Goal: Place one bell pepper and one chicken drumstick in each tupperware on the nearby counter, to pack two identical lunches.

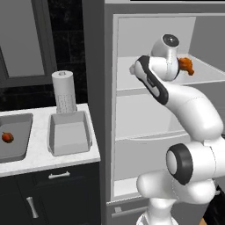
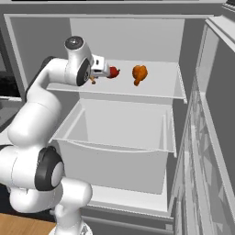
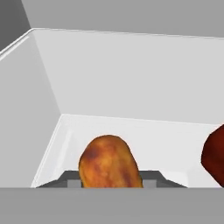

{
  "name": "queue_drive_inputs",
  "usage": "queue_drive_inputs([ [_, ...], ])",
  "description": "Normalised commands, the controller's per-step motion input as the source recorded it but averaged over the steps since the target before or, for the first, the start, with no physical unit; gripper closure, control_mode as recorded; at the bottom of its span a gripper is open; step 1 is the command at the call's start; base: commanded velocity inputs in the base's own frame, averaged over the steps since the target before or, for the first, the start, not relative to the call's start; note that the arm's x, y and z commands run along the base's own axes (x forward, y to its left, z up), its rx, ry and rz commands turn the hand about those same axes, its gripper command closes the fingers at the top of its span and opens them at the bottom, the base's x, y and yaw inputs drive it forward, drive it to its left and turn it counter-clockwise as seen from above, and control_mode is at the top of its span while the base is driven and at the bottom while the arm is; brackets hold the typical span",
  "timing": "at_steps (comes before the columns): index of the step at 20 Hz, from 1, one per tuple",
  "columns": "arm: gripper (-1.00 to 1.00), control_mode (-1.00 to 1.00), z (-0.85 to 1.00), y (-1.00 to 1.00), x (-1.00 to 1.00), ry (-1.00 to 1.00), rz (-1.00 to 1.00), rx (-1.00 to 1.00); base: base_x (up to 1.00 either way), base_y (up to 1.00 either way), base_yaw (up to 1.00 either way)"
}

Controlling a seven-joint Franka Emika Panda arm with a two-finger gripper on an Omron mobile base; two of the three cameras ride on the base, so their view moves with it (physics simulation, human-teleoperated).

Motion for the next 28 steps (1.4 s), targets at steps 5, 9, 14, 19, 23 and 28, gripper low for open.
queue_drive_inputs([
  [5,1.00,-1.00,-0.12,0.00,-0.15,0.00,0.01,0.00,0.00,0.00,0.00],
  [9,1.00,-1.00,0.08,-0.31,-0.97,-0.01,0.00,0.00,0.00,0.00,0.00],
  [14,1.00,-1.00,0.14,-0.45,-1.00,-0.05,-0.01,0.00,0.00,0.00,0.00],
  [19,1.00,-1.00,0.04,-0.41,-1.00,-0.05,-0.05,0.02,0.00,0.00,0.00],
  [23,1.00,-1.00,-0.10,-0.11,-1.00,-0.01,-0.12,0.02,0.00,0.00,0.00],
  [28,1.00,-1.00,-0.56,0.03,-0.99,0.18,-0.16,-0.02,0.00,0.00,0.00],
])
